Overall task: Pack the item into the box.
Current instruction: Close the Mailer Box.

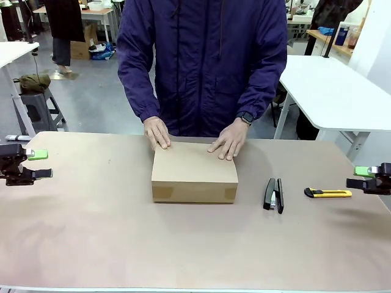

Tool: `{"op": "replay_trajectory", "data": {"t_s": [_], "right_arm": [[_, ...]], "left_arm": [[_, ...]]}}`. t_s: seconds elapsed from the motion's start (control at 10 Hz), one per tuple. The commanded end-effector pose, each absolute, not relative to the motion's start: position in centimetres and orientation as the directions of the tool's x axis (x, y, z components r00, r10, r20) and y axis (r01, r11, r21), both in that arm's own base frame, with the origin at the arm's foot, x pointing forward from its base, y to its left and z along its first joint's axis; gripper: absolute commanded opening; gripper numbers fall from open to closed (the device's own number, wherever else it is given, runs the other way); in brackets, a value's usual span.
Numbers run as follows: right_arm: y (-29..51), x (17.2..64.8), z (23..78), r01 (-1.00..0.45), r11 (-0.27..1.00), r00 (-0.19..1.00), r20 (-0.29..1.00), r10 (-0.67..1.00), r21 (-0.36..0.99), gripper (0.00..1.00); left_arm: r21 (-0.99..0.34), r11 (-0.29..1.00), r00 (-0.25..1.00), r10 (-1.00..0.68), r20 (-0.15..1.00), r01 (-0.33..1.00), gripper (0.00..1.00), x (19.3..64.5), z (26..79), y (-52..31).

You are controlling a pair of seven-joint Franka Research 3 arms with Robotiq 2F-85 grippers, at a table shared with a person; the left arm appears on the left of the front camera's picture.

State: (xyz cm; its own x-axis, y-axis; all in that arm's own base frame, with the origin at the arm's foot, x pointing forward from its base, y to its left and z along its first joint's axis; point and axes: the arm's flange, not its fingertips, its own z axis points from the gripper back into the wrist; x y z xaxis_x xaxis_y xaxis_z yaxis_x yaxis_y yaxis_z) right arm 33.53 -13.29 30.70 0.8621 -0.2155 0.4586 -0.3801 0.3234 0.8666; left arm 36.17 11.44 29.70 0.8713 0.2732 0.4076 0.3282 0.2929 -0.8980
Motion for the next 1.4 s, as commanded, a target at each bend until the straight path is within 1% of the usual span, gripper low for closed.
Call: {"op": "replay_trajectory", "data": {"t_s": [0.0, 1.3], "right_arm": [[-13.13, 33.61, 31.02, -0.388, 0.337, 0.858, 0.47, -0.208, 0.858, 1.0], [-13.13, 33.61, 31.02, -0.388, 0.337, 0.858, 0.47, -0.208, 0.858, 1.0]], "left_arm": [[-0.895, 0.3, 0.87, 0.271, 0.413, 0.331, 1.0, 35.76, 29.92, 11.19], [-0.895, 0.3, 0.87, 0.271, 0.413, 0.331, 1.0, 35.76, 29.92, 11.19]]}}
